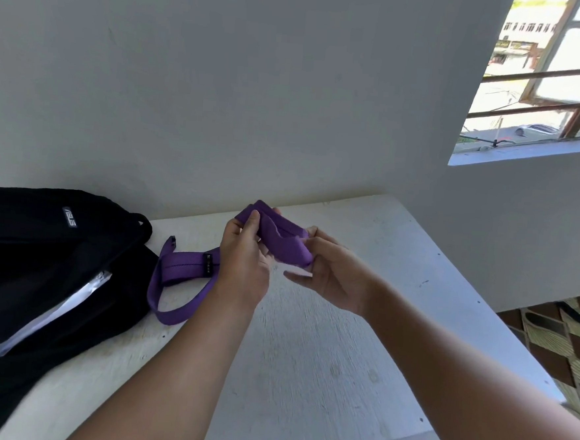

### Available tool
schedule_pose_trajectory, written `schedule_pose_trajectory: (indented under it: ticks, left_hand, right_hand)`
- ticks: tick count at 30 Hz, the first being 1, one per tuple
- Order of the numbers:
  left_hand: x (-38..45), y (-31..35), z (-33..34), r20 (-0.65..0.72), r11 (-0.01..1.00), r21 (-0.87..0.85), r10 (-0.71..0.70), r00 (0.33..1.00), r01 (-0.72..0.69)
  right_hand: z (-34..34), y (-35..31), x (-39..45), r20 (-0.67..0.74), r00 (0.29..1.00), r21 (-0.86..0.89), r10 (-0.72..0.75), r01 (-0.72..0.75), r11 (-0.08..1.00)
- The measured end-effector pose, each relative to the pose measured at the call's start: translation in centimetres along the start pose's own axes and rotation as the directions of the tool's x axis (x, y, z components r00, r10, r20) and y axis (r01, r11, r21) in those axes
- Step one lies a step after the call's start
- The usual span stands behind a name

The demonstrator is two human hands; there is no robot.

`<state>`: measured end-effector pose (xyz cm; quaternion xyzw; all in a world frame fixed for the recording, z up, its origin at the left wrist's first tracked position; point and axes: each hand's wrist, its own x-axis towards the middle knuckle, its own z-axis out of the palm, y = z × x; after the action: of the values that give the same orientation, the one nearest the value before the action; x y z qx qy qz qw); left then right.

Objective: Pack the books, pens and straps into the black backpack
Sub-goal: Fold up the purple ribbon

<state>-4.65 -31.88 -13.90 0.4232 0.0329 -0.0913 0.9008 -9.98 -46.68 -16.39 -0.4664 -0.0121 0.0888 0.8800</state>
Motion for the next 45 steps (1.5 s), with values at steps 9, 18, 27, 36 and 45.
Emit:
schedule_pose_trajectory:
  ticks: [9,18,27,36,45]
  left_hand:
    - [0.1,0.1,0.0,-0.023,0.998,0.053,0.031,0.999,-0.03]
    - [0.4,0.3,0.3,-0.037,1.0,-0.012,0.011,0.999,-0.012]
    - [0.6,1.2,0.2,-0.054,0.999,-0.04,0.018,0.998,-0.02]
    - [1.1,1.5,0.1,-0.081,0.998,-0.056,0.035,0.996,-0.039]
    - [1.2,1.7,-0.4,-0.082,0.997,-0.061,0.046,0.996,-0.051]
  right_hand:
    - [-0.7,0.1,-0.9,-0.222,0.974,-0.206,0.036,-0.083,0.975]
    - [-0.7,0.1,-1.4,-0.153,0.983,0.285,0.103,-0.056,0.957]
    - [-1.7,1.5,-0.8,-0.16,0.986,0.052,0.055,-0.047,0.998]
    - [-1.4,1.8,-0.4,-0.201,0.979,-0.045,-0.012,0.003,0.999]
    - [-1.6,2.0,-0.3,-0.165,0.986,-0.062,0.039,-0.05,0.997]
